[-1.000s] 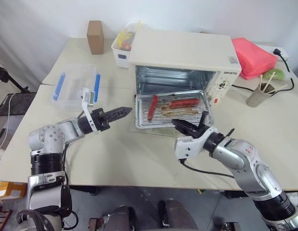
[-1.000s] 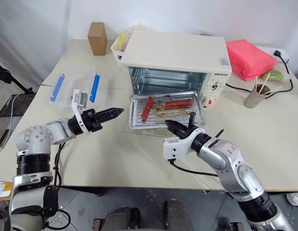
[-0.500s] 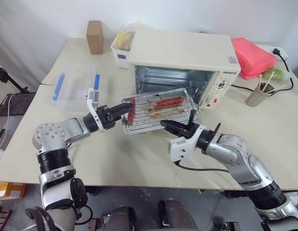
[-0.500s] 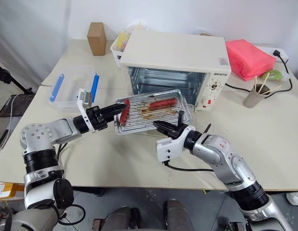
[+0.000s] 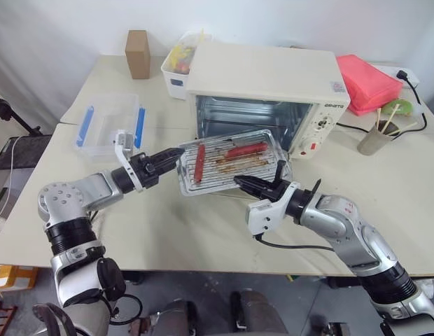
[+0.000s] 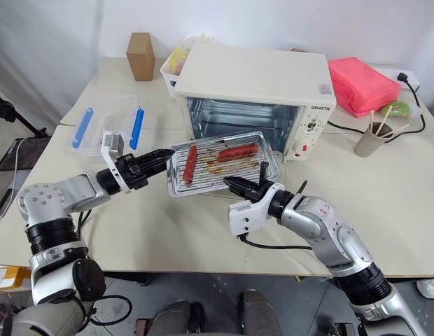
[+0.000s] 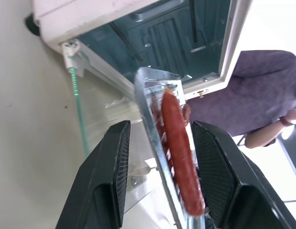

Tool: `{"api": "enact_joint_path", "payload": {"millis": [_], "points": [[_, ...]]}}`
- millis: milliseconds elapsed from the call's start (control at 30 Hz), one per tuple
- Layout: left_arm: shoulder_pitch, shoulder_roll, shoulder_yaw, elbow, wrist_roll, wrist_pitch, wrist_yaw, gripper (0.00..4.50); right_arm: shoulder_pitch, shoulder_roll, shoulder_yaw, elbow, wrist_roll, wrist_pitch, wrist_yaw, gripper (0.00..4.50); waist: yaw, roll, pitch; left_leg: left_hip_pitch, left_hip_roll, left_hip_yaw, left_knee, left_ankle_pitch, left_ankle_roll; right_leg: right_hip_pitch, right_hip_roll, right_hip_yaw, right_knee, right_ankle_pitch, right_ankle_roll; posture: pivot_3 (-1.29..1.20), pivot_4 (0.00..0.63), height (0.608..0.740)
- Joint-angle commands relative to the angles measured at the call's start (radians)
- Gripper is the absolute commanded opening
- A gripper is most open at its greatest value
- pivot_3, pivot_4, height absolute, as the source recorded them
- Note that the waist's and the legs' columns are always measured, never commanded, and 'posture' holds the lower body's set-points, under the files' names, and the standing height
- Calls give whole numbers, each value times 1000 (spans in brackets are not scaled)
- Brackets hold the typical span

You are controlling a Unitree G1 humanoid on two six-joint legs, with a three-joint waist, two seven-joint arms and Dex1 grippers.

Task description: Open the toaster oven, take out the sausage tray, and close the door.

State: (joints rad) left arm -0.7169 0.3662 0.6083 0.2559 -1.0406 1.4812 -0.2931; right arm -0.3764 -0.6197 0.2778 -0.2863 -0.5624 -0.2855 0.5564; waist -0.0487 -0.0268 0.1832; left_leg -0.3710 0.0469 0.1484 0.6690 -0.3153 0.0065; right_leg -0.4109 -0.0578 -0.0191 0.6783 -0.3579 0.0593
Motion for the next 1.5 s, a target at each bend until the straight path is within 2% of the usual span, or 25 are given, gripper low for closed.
{"api": "enact_joint_path", "payload": {"millis": [33,367,467,633,733,800,933,1067,1233,1333,1400,1433,1500], "points": [[-4,-18,-15,-11,-13,10,3,2115,-16,2,-18,-20,21,-21,-6,72,2,0,0,0,0,0,0,0,0,0,0,0,0,0,0,0,150,740],[-29,-71,-48,12,-8,27,28,2115,-28,2,-12,-12,47,-58,2,72,4,0,0,0,0,0,0,0,0,0,0,0,0,0,0,0,150,740],[-43,-91,-42,32,-2,33,50,1582,-34,4,-13,-3,50,-60,4,72,11,0,0,0,0,0,1,0,0,0,0,0,0,0,0,0,150,740],[-76,-107,12,76,-27,80,78,72,-45,-1,-23,14,62,-71,8,72,13,0,0,0,0,0,1,0,0,0,0,0,0,0,0,0,150,740],[-101,-113,72,114,-36,122,116,32,-43,4,-21,24,93,-60,32,72,13,0,0,0,0,1,2,0,0,0,0,0,0,0,0,0,150,740],[-109,-97,89,165,-98,133,144,32,-32,20,-38,20,150,-34,40,72,14,0,0,0,0,0,2,0,0,0,0,0,1,0,0,0,150,740],[-91,-83,120,193,-168,133,227,0,-22,-17,-27,27,171,-46,90,1057,15,0,0,0,0,0,2,0,0,0,0,0,1,0,0,0,150,740],[-49,-78,154,175,-252,133,286,0,2,-44,-55,34,217,-73,97,2342,15,0,0,0,0,0,2,0,0,0,0,0,1,0,0,0,150,740],[31,-60,158,136,-384,133,326,0,44,-60,-122,41,316,-37,110,2342,15,0,0,0,0,0,2,0,0,0,0,0,1,0,0,0,150,740],[158,-19,197,100,-470,121,341,0,148,-86,-280,108,566,21,174,2342,16,0,0,0,0,-1,3,0,0,1,0,0,2,0,0,0,150,740],[224,3,218,74,-550,86,355,0,214,-89,-377,112,787,109,258,1965,18,-1,0,2,0,-1,1,0,0,2,0,0,1,0,0,0,150,740],[258,4,222,57,-616,46,380,0,220,-91,-413,137,830,135,267,1785,17,-1,0,2,0,-2,1,0,0,2,-1,0,0,0,0,0,150,740],[335,5,202,4,-749,-34,430,0,214,-99,-461,208,856,154,276,1058,16,-1,0,2,0,-1,1,0,0,2,-1,0,0,0,0,0,150,740]]}}
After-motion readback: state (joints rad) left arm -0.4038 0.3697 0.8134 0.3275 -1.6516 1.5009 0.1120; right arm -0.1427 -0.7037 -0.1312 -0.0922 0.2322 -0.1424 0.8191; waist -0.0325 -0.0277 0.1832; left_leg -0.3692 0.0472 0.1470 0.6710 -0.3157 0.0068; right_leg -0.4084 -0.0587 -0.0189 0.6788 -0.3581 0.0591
